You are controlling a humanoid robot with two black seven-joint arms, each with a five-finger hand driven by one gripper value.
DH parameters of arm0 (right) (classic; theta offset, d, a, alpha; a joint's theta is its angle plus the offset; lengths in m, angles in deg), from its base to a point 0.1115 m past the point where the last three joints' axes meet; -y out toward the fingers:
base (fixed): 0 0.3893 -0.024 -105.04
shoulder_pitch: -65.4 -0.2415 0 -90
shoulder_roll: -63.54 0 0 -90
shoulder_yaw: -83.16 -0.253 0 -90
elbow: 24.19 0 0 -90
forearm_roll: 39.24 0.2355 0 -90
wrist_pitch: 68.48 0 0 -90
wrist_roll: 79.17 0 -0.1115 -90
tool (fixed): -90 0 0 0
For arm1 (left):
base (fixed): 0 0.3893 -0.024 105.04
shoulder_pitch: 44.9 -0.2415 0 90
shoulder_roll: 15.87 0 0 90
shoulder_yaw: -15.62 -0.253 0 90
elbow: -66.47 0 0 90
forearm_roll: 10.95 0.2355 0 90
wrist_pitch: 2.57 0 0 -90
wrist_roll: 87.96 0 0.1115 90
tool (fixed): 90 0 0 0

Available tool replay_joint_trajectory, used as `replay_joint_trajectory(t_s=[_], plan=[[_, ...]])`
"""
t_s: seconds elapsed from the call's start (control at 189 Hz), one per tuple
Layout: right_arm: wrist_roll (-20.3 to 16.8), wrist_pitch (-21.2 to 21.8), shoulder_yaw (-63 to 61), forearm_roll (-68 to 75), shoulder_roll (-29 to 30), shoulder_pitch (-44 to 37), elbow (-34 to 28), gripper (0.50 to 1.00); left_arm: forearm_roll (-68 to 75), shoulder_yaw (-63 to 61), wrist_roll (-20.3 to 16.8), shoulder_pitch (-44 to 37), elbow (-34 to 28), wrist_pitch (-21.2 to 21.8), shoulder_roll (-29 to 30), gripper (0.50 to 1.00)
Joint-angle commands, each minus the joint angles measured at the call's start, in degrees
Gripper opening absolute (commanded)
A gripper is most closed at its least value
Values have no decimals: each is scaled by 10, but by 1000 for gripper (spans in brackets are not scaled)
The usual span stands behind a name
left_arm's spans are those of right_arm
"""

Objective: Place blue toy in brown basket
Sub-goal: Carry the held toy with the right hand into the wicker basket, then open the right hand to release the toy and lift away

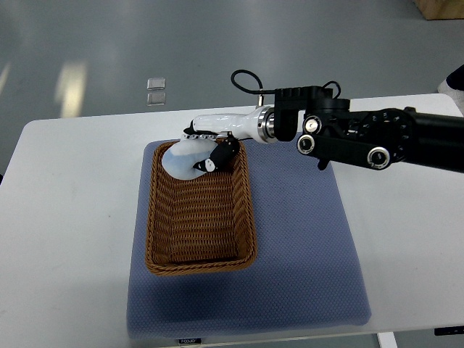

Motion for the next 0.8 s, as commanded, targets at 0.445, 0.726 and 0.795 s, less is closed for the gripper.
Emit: replay_joint_trajectory(t_s=[0.445,0.726,0.795], plan=[[1,-21,12,-9,70,75,69,780,1,0,0,2,0,-1,0,1000],[2,-15,-13,5,67,59,67,895,0,1,0,2,-4,-1,0,1000],[2,-4,-50,17,44,23,64,897,0,2,0,2,-5,-1,0,1000]])
